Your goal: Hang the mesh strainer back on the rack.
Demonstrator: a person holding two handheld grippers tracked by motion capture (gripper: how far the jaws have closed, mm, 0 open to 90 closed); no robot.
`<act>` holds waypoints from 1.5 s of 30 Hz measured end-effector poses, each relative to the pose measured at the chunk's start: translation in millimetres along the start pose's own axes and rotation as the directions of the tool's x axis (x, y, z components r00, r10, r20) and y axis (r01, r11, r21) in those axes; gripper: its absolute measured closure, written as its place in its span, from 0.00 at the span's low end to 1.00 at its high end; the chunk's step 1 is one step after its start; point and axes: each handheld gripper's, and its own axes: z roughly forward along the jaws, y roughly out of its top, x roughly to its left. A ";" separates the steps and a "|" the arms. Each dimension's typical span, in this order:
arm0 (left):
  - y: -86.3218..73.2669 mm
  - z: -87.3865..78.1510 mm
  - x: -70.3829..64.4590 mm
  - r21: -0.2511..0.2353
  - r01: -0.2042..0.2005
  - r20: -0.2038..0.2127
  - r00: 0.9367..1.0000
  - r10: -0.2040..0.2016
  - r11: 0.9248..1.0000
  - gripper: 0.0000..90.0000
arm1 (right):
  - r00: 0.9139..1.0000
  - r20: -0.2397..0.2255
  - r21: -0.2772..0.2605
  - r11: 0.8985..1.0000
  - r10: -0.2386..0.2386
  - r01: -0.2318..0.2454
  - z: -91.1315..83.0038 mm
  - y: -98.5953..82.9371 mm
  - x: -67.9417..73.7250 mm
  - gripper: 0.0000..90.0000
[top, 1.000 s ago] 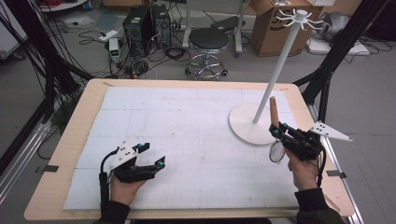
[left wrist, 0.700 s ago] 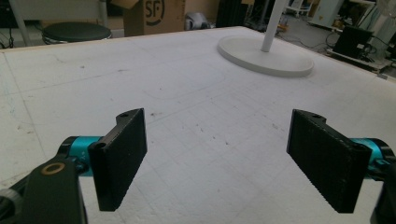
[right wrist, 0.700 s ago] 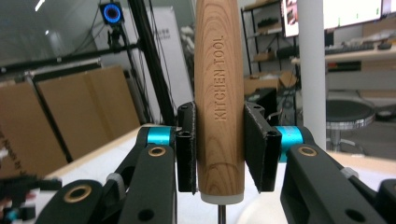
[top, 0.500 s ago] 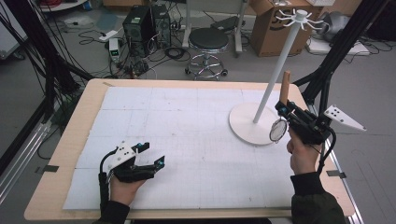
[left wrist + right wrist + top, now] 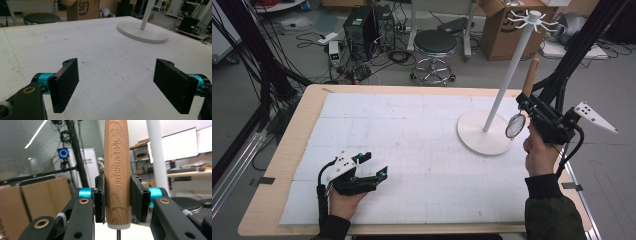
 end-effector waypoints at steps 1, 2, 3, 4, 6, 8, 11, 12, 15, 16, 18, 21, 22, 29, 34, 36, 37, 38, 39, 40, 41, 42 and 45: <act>0.0 0.3 -0.2 0.000 -0.001 0.003 1.000 0.001 1.000 0.23 | 1.000 0.000 -0.006 1.000 -0.003 0.003 0.9 2.6 -0.2 0.76; -0.1 0.4 -0.4 0.002 -0.001 0.004 1.000 0.001 1.000 0.23 | 1.000 -0.005 -0.006 1.000 0.000 0.000 1.9 5.0 -0.2 0.76; -0.1 0.6 -0.6 0.002 0.001 0.005 1.000 -0.001 1.000 0.23 | 1.000 0.006 -0.014 1.000 -0.010 0.011 3.0 7.3 -0.2 0.76; -0.1 0.8 -0.3 0.003 0.002 0.009 1.000 -0.002 1.000 0.23 | 1.000 0.007 -0.020 1.000 -0.007 0.007 4.0 9.5 0.1 0.76; -0.2 0.7 -0.2 0.006 0.005 0.009 1.000 -0.005 1.000 0.23 | 1.000 0.012 -0.033 0.999 -0.010 0.011 6.6 13.6 0.3 0.76; -0.3 0.5 0.0 0.007 0.005 0.008 1.000 -0.005 1.000 0.23 | 1.000 0.017 -0.049 0.998 -0.023 0.024 10.0 17.7 0.6 0.76; -0.4 0.4 0.3 0.008 0.006 0.008 1.000 -0.006 1.000 0.23 | 1.000 0.017 -0.057 0.998 -0.026 0.027 14.5 23.9 2.2 0.76; -0.5 0.4 0.3 0.007 0.007 0.007 1.000 -0.007 1.000 0.23 | 0.999 0.018 -0.061 0.998 -0.028 0.029 15.9 26.1 2.6 0.76; -0.5 0.2 0.3 0.006 0.007 0.007 1.000 -0.007 1.000 0.23 | 0.999 0.020 -0.064 0.998 -0.029 0.030 20.9 33.6 2.3 0.76; -0.5 0.0 0.3 0.004 0.007 0.007 1.000 -0.007 1.000 0.23 | 1.000 0.011 -0.061 0.998 -0.024 0.025 23.1 36.0 1.6 0.76; -0.3 -0.2 0.2 0.002 0.010 0.007 1.000 -0.010 1.000 0.23 | 0.999 0.032 -0.041 0.998 -0.036 0.037 27.2 40.4 2.2 0.76; -0.5 -0.3 0.1 0.002 0.009 0.008 1.000 -0.009 1.000 0.23 | 0.998 0.042 -0.032 0.999 -0.039 0.040 30.6 43.7 0.6 0.76; -0.4 -0.4 0.0 0.000 0.010 0.008 1.000 -0.010 1.000 0.23 | 0.998 0.047 -0.033 0.999 -0.037 0.039 31.2 43.9 0.1 0.76; -0.2 -0.7 0.6 -0.006 0.012 0.008 1.000 -0.012 1.000 0.23 | 0.997 0.063 -0.028 0.999 -0.044 0.046 34.6 44.7 -1.8 0.76; 0.1 -1.2 0.6 -0.008 0.011 0.010 1.000 -0.010 1.000 0.23 | 0.994 0.097 -0.009 0.998 -0.053 0.054 39.8 48.1 0.9 0.76; 0.3 -1.5 0.0 -0.011 0.009 0.009 1.000 -0.009 1.000 0.23 | 0.993 0.100 -0.001 0.998 -0.055 0.055 42.0 48.7 0.8 0.76; 0.5 -1.8 -0.2 -0.014 0.008 0.008 1.000 -0.007 1.000 0.23 | 0.993 0.103 0.005 0.999 -0.052 0.052 43.1 49.1 1.4 0.76; 0.6 -1.9 -0.3 -0.016 0.007 0.010 1.000 -0.006 1.000 0.23 | 0.993 0.110 0.004 0.999 -0.052 0.052 44.0 49.8 1.6 0.76; 0.6 -1.9 -0.5 -0.015 0.007 0.013 1.000 -0.007 1.000 0.23 | 0.991 0.121 0.006 0.999 -0.053 0.052 44.3 50.4 2.1 0.76; 0.6 -1.8 -0.6 -0.014 0.007 0.012 1.000 -0.007 1.000 0.23 | 0.990 0.131 0.007 0.999 -0.055 0.054 45.0 51.3 2.5 0.76; 0.6 -1.8 -0.7 -0.013 0.007 0.012 1.000 -0.007 1.000 0.23 | 0.987 0.148 0.012 0.998 -0.057 0.056 45.5 52.5 2.7 0.76; 0.6 -1.9 -0.7 -0.015 0.006 0.013 1.000 -0.006 1.000 0.23 | 0.986 0.155 0.010 0.999 -0.054 0.053 45.4 52.9 2.7 0.76; 0.8 -2.1 -0.5 -0.019 0.007 0.012 1.000 -0.007 1.000 0.23 | 0.980 0.191 0.010 0.999 -0.053 0.052 44.2 54.7 0.4 0.76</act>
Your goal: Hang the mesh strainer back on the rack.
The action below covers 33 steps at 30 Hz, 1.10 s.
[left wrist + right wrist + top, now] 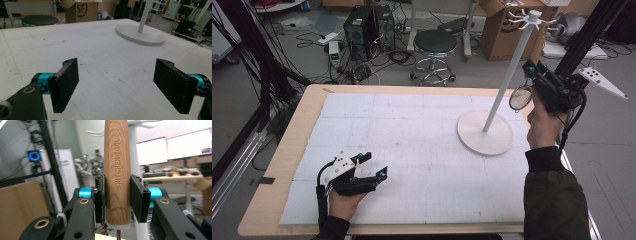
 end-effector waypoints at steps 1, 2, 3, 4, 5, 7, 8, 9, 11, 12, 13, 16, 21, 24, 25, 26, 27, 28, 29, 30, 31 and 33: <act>0.0 -0.1 0.0 0.000 -0.001 0.000 1.000 0.001 1.000 0.23 | 1.000 -0.002 0.003 1.000 0.013 -0.013 -0.2 0.2 -1.9 0.76; 0.0 -0.1 0.0 0.000 -0.003 0.000 1.000 0.003 1.000 0.23 | 1.000 -0.007 0.010 1.000 0.022 -0.022 0.3 -0.2 -4.2 0.76; 0.1 -0.1 0.0 0.001 -0.001 0.000 1.000 0.001 1.000 0.23 | 1.000 -0.007 0.012 1.000 0.020 -0.020 0.6 -0.6 -4.9 0.76; 0.1 -0.2 0.0 0.002 -0.003 0.000 1.000 0.003 1.000 0.23 | 1.000 -0.010 0.014 1.000 0.022 -0.022 1.3 -1.0 -5.6 0.76; 0.1 -0.2 0.0 0.002 -0.002 -0.001 1.000 0.002 1.000 0.23 | 0.999 -0.014 0.016 0.999 0.029 -0.029 1.4 -1.5 -5.2 0.76; 0.1 -0.1 0.0 0.002 -0.001 0.000 1.000 0.001 1.000 0.23 | 1.000 -0.013 0.015 1.000 0.021 -0.020 2.7 -2.3 -5.9 0.76; 0.1 -0.1 0.0 0.003 -0.002 -0.001 1.000 0.002 1.000 0.23 | 0.999 -0.019 0.012 1.000 0.026 -0.026 4.0 -3.3 -5.8 0.76; 0.1 -0.2 0.0 0.003 -0.002 0.000 1.000 0.002 1.000 0.23 | 1.000 -0.017 0.025 0.999 0.025 -0.025 5.0 -4.4 -6.2 0.76; 0.1 -0.3 -0.1 0.003 -0.003 -0.001 1.000 0.003 1.000 0.23 | 0.999 -0.020 0.030 0.999 0.033 -0.033 6.0 -8.3 -7.8 0.76; 0.0 -0.4 -0.2 0.002 -0.003 0.000 1.000 0.003 1.000 0.23 | 0.999 -0.016 0.033 0.999 0.037 -0.036 5.5 -9.7 -8.0 0.76; 0.0 -0.4 -0.2 0.002 -0.003 0.000 1.000 0.003 1.000 0.23 | 0.999 -0.016 0.029 0.999 0.035 -0.035 4.9 -10.5 -8.5 0.76; -0.1 -0.3 -0.6 0.003 -0.001 0.002 1.000 0.001 1.000 0.23 | 0.999 -0.019 0.028 0.999 0.040 -0.039 3.5 -12.3 -7.8 0.76; 0.1 -0.1 -0.7 0.002 -0.002 0.003 1.000 0.002 1.000 0.23 | 0.998 -0.028 0.022 0.998 0.058 -0.057 4.6 -12.6 -11.2 0.74; 0.1 0.0 -0.7 0.002 -0.002 0.001 1.000 0.002 1.000 0.23 | 0.996 -0.040 0.025 0.996 0.086 -0.085 5.9 -13.3 -14.2 0.63; 0.1 -0.3 -0.7 0.002 -0.001 0.000 1.000 0.001 1.000 0.23 | 0.993 -0.050 0.020 0.994 0.105 -0.104 6.2 -13.6 -15.3 0.57; 0.2 -0.6 -0.2 0.003 -0.003 -0.001 1.000 0.003 1.000 0.23 | 0.993 -0.048 0.013 0.994 0.110 -0.109 6.0 -13.5 -15.9 0.52; 0.2 -0.7 -0.1 0.001 -0.002 0.001 1.000 0.002 1.000 0.23 | 0.993 -0.033 0.004 0.994 0.109 -0.109 5.2 -13.3 -15.2 0.44; 0.3 -1.1 -0.4 0.000 -0.003 0.005 1.000 0.003 1.000 0.23 | 0.995 -0.013 -0.003 0.995 0.097 -0.097 4.9 -13.2 -15.1 0.38; 0.4 -1.1 -0.7 -0.003 -0.004 0.004 1.000 0.004 1.000 0.23 | 0.996 0.004 -0.002 0.996 0.091 -0.091 4.2 -13.0 -15.5 0.36; 0.5 -1.2 -0.8 -0.003 -0.005 0.004 1.000 0.005 1.000 0.23 | 0.996 -0.001 0.010 0.996 0.091 -0.091 3.3 -12.9 -16.0 0.35; 0.6 -1.2 -0.7 -0.004 -0.005 0.003 1.000 0.005 1.000 0.23 | 0.996 -0.005 0.007 0.996 0.091 -0.091 2.8 -13.4 -16.8 0.33; 0.6 -1.4 -0.2 -0.004 -0.002 0.000 1.000 0.002 1.000 0.23 | 0.996 -0.001 0.014 0.996 0.092 -0.092 0.6 -14.7 -16.7 0.29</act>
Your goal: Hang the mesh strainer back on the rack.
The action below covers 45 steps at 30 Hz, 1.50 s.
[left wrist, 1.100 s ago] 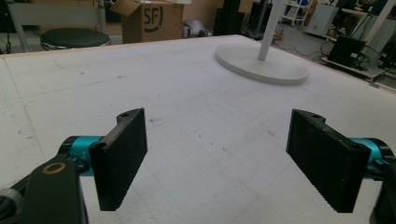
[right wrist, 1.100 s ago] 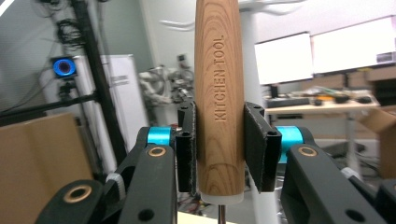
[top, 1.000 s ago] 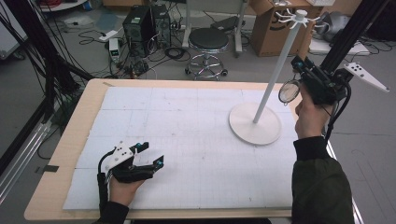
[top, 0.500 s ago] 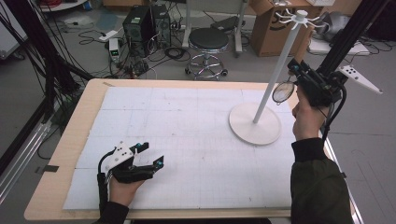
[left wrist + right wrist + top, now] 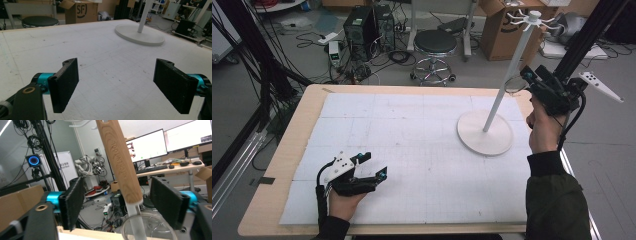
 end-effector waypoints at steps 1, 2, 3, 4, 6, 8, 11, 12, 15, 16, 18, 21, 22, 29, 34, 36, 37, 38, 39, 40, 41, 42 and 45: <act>0.0 -0.1 -0.1 -0.003 0.002 -0.001 1.000 -0.002 1.000 0.23 | 1.000 -0.008 -0.001 1.000 -0.004 0.004 -1.9 -1.3 0.1 0.28; 0.1 -0.3 -0.1 -0.003 0.003 0.001 1.000 -0.003 1.000 0.23 | 1.000 -0.005 -0.001 1.000 -0.014 0.014 -3.1 -2.8 0.2 0.27; 0.2 -0.2 -0.2 -0.005 0.002 0.001 1.000 -0.002 1.000 0.23 | 1.000 0.001 0.006 1.000 -0.020 0.020 -4.1 -4.4 0.3 0.25; 0.2 -0.1 -0.4 -0.004 0.002 -0.001 1.000 -0.002 1.000 0.23 | 1.000 -0.013 0.019 1.000 -0.024 0.024 -4.5 -6.1 -0.5 0.21; 0.3 0.2 -0.7 0.000 0.001 0.002 1.000 -0.001 1.000 0.23 | 0.998 -0.049 0.030 0.999 -0.026 0.027 -5.6 -10.6 -1.6 0.18; 0.2 0.5 -1.0 -0.001 -0.001 0.001 1.000 0.001 1.000 0.23 | 0.997 -0.067 0.042 0.998 -0.043 0.045 -6.7 -14.2 -1.9 0.18; 0.1 0.3 -0.8 0.000 0.000 0.000 1.000 0.000 1.000 0.23 | 0.996 -0.075 0.047 0.998 -0.044 0.047 -10.0 -20.8 -1.8 0.18; 0.1 -0.1 -0.5 0.003 -0.001 -0.001 1.000 0.001 1.000 0.23 | 0.996 -0.074 0.053 0.998 -0.040 0.044 -11.3 -23.6 -1.5 0.18; 0.0 -0.1 0.1 -0.001 -0.002 -0.002 1.000 0.002 1.000 0.23 | 0.996 -0.091 0.083 0.996 -0.016 0.023 -15.9 -35.9 0.4 0.18; 0.1 0.0 0.0 -0.001 -0.002 -0.004 1.000 0.002 1.000 0.23 | 0.995 -0.099 0.092 0.995 -0.014 0.023 -18.5 -42.4 1.9 0.18; 0.4 -0.1 -0.2 0.001 -0.004 -0.006 1.000 0.004 1.000 0.23 | 0.994 -0.111 0.106 0.994 -0.017 0.029 -21.2 -51.0 4.6 0.18; 1.0 -0.1 -1.3 -0.005 -0.009 -0.002 1.000 0.009 1.000 0.23 | 0.991 -0.129 0.124 0.991 -0.026 0.042 -25.0 -62.8 6.6 0.18; 1.1 0.2 -1.6 -0.007 -0.009 -0.003 1.000 0.009 1.000 0.23 | 0.991 -0.133 0.130 0.990 -0.029 0.046 -26.5 -66.6 7.3 0.18; 0.8 0.5 -2.0 0.000 -0.011 -0.004 1.000 0.011 1.000 0.23 | 0.987 -0.160 0.194 0.979 -0.028 0.060 -34.6 -82.5 5.5 0.17; 1.0 0.1 -2.5 -0.001 -0.014 -0.001 1.000 0.014 1.000 0.23 | 0.987 -0.157 0.230 0.972 -0.016 0.053 -40.9 -96.3 2.7 0.17; 0.9 0.7 -2.9 -0.002 -0.014 -0.001 1.000 0.014 1.000 0.23 | 0.987 -0.162 0.236 0.970 -0.019 0.057 -43.4 -99.7 2.1 0.17; 0.9 0.8 -2.9 -0.003 -0.014 0.000 1.000 0.014 1.000 0.23 | 0.985 -0.171 0.235 0.970 -0.020 0.060 -44.5 -102.1 2.2 0.18; 1.0 0.9 -2.8 -0.004 -0.014 0.000 1.000 0.014 1.000 0.23 | 0.984 -0.178 0.238 0.969 -0.025 0.068 -46.0 -104.1 2.5 0.19; 0.8 1.0 -2.8 -0.002 -0.012 0.002 1.000 0.012 1.000 0.23 | 0.984 -0.179 0.245 0.967 -0.027 0.071 -46.9 -105.4 2.8 0.19; 0.6 1.2 -2.8 -0.001 -0.011 0.002 1.000 0.011 1.000 0.23 | 0.983 -0.184 0.253 0.965 -0.024 0.071 -48.2 -108.3 2.7 0.19; 0.4 1.4 -2.8 0.002 -0.013 0.003 1.000 0.013 1.000 0.23 | 0.982 -0.189 0.260 0.963 -0.020 0.069 -48.8 -110.2 2.4 0.19; 0.3 1.7 -2.9 0.002 -0.014 0.006 1.000 0.014 1.000 0.23 | 0.980 -0.197 0.269 0.960 -0.017 0.071 -50.3 -114.1 2.6 0.19; 0.0 1.8 -3.4 0.008 -0.019 0.005 1.000 0.019 1.000 0.23 | 0.977 -0.209 0.294 0.952 -0.026 0.088 -53.4 -123.0 4.1 0.17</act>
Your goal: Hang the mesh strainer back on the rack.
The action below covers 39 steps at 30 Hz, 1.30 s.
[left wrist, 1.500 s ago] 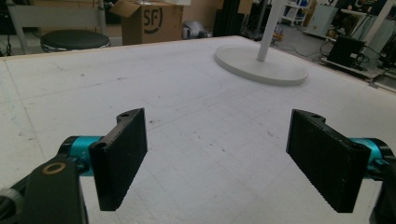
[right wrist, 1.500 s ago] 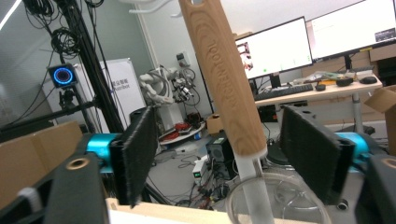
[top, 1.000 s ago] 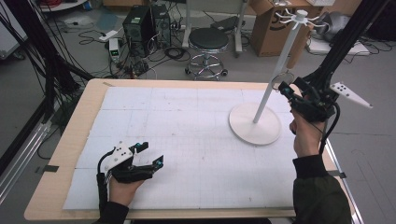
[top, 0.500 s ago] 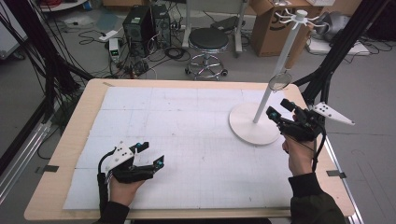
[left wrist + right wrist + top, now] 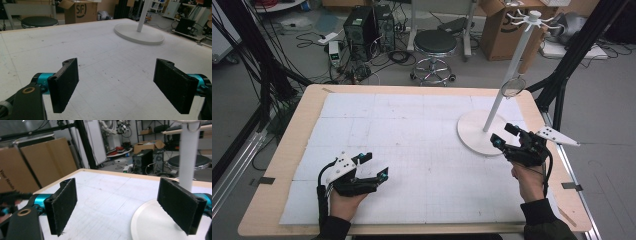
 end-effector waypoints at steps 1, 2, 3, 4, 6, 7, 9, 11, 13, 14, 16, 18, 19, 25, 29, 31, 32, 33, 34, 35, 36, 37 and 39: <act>-0.1 0.0 -0.1 0.000 0.001 0.000 1.000 -0.001 1.000 0.23 | 1.000 -0.002 0.007 1.000 -0.005 0.005 -0.5 -3.0 1.0 0.17; -0.1 0.0 -0.1 -0.001 0.001 0.000 1.000 -0.001 1.000 0.23 | 1.000 -0.003 0.012 1.000 -0.011 0.011 -0.9 -6.0 1.9 0.17; -0.1 0.0 0.0 -0.001 0.001 0.000 1.000 -0.001 1.000 0.23 | 1.000 -0.002 0.012 1.000 -0.012 0.012 -1.4 -8.2 2.1 0.17; 0.0 0.0 -0.1 -0.001 0.002 -0.001 1.000 -0.002 1.000 0.23 | 1.000 -0.006 0.006 1.000 -0.010 0.010 -2.6 -12.0 2.4 0.17; 0.1 0.1 -0.1 -0.005 0.005 -0.001 1.000 -0.005 1.000 0.23 | 1.000 -0.011 0.003 1.000 -0.015 0.015 -3.3 -17.2 2.9 0.17; 0.2 0.1 0.0 -0.006 0.004 -0.001 1.000 -0.004 1.000 0.23 | 1.000 -0.009 0.002 1.000 -0.021 0.021 -3.8 -20.0 3.1 0.17; 0.2 0.1 0.0 -0.007 0.004 -0.001 1.000 -0.004 1.000 0.23 | 1.000 -0.015 0.016 1.000 -0.011 0.012 -3.7 -26.4 2.4 0.17; 0.3 -0.2 0.2 -0.008 0.003 0.000 1.000 -0.003 1.000 0.23 | 1.000 -0.016 0.026 1.000 -0.012 0.012 -3.2 -32.5 0.9 0.17; 0.3 -0.5 0.4 -0.012 0.004 -0.002 1.000 -0.004 1.000 0.23 | 1.000 -0.020 0.042 0.999 -0.004 0.005 -2.5 -37.4 0.0 0.17; 0.4 -0.5 0.4 -0.013 0.006 -0.002 1.000 -0.006 1.000 0.23 | 1.000 -0.018 0.045 0.999 -0.004 0.005 -2.3 -39.4 0.2 0.17; 0.4 -0.7 0.0 -0.015 0.007 0.001 1.000 -0.007 1.000 0.23 | 1.000 -0.025 0.046 0.999 -0.006 0.007 -2.5 -42.6 0.9 0.17; 0.8 -0.6 -0.6 -0.022 0.008 0.006 1.000 -0.008 1.000 0.23 | 1.000 -0.029 0.052 0.999 0.000 0.002 -4.1 -45.3 2.2 0.17; 1.0 -0.4 -0.6 -0.022 0.004 0.011 1.000 -0.003 1.000 0.23 | 1.000 -0.029 0.062 0.998 -0.009 0.011 -4.4 -47.1 2.7 0.17; 2.2 -0.7 -1.6 -0.030 -0.001 0.021 1.000 0.002 1.000 0.23 | 0.999 -0.019 0.116 0.993 -0.026 0.028 -4.9 -60.6 7.1 0.17; 2.4 -1.0 -1.2 -0.040 0.008 0.033 0.999 -0.007 0.999 0.23 | 0.999 0.002 0.131 0.990 -0.046 0.046 -4.0 -64.4 6.9 0.15; 2.5 -1.4 -1.2 -0.046 0.012 0.035 0.999 -0.010 0.999 0.23 | 0.998 0.011 0.136 0.989 -0.058 0.056 -1.8 -66.5 7.4 0.15; 2.5 -1.4 -1.2 -0.044 0.012 0.035 0.999 -0.010 0.999 0.23 | 0.998 0.011 0.144 0.988 -0.064 0.062 -0.4 -67.9 8.0 0.14; 2.5 -1.2 -1.2 -0.043 0.012 0.036 0.999 -0.011 0.999 0.23 | 0.997 0.018 0.156 0.985 -0.078 0.074 1.3 -69.2 8.9 0.12; 2.4 -0.9 -1.2 -0.041 0.011 0.035 0.999 -0.010 0.999 0.23 | 0.995 0.027 0.167 0.982 -0.095 0.090 2.8 -70.6 9.9 0.12; 2.4 -0.8 -1.2 -0.040 0.011 0.035 0.999 -0.010 0.999 0.23 | 0.993 0.032 0.176 0.978 -0.116 0.109 4.4 -71.6 10.8 0.12; 2.4 -0.8 -1.2 -0.039 0.009 0.035 0.999 -0.007 0.999 0.23 | 0.991 0.035 0.183 0.976 -0.128 0.120 5.2 -72.1 11.7 0.12; 2.4 -0.8 -1.3 -0.039 0.008 0.035 0.999 -0.007 0.999 0.23 | 0.989 0.035 0.189 0.973 -0.143 0.134 6.0 -72.5 13.3 0.12; 2.3 -0.4 -1.5 -0.039 0.011 0.034 0.999 -0.010 0.999 0.23 | 0.986 0.039 0.190 0.970 -0.162 0.152 5.9 -72.5 14.6 0.12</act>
